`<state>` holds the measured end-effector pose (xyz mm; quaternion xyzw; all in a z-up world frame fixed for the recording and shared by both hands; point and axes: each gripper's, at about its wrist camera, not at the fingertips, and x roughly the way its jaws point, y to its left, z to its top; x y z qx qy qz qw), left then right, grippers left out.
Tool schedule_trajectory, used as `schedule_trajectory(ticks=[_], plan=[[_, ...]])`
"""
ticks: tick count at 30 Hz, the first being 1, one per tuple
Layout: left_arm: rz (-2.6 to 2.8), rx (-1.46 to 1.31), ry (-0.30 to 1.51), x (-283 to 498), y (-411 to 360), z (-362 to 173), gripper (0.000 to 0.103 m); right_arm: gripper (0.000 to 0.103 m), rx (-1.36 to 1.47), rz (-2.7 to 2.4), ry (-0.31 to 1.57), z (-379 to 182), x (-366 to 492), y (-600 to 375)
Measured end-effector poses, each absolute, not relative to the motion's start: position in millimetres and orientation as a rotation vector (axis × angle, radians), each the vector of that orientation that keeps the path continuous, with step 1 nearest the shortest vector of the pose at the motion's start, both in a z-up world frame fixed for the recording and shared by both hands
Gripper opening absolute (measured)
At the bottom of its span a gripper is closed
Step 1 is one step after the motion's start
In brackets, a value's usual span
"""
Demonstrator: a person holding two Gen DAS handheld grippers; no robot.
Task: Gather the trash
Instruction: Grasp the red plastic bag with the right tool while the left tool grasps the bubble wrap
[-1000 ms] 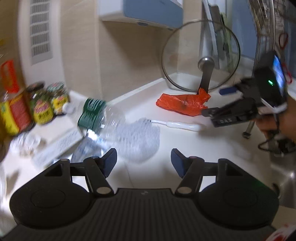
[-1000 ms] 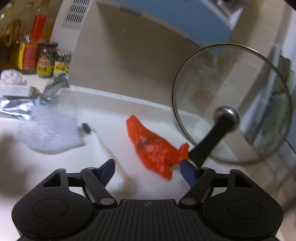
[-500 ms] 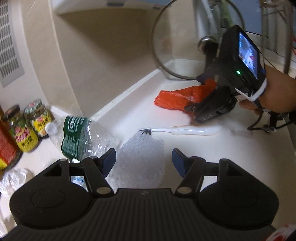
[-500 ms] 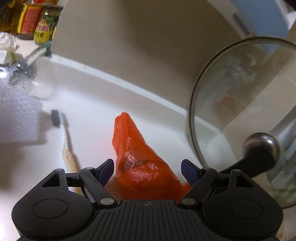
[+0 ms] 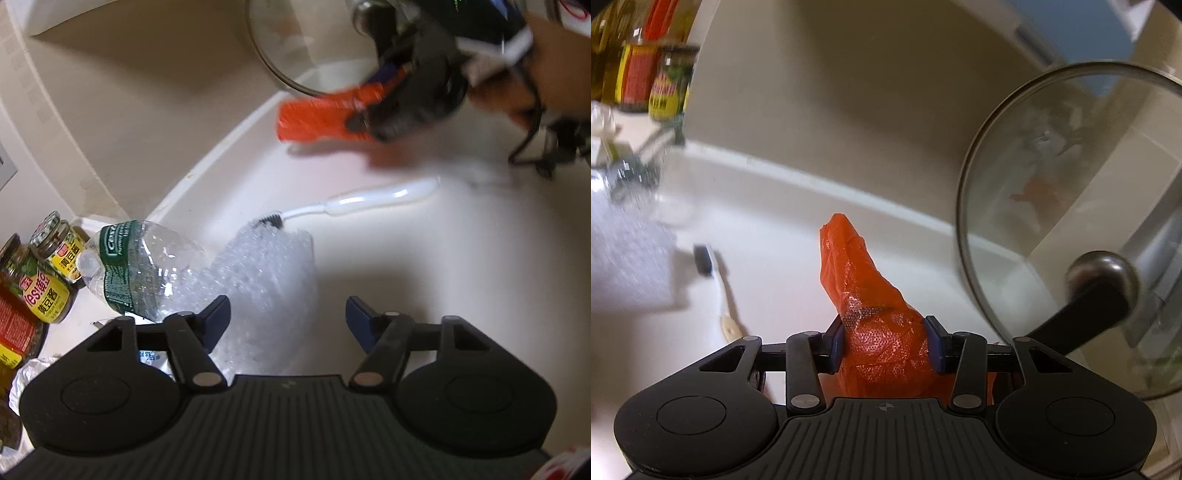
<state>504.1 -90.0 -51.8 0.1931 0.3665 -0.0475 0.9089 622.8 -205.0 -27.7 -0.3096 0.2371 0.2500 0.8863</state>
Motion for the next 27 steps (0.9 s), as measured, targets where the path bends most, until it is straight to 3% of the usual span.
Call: schedule_trajectory(ticks=[5, 7, 9, 27], plan=[[-0.086, 0.41, 0.764, 503, -89, -54, 0.036, 0.044, -0.575, 0.509, 0.459, -10, 602, -208], [-0.075, 0.405, 0.765, 503, -85, -53, 0.017, 0.044, -0.544, 0.509, 0.455, -3, 593, -211], [-0.066, 0.383, 0.763, 502, -80, -51, 0.011, 0.044, -0.506, 0.511, 0.458, 2, 585, -213], [-0.041, 0.031, 0.679, 370, -51, -2, 0.008, 0.044, -0.049, 0.59, 0.645, 31, 448, -216]])
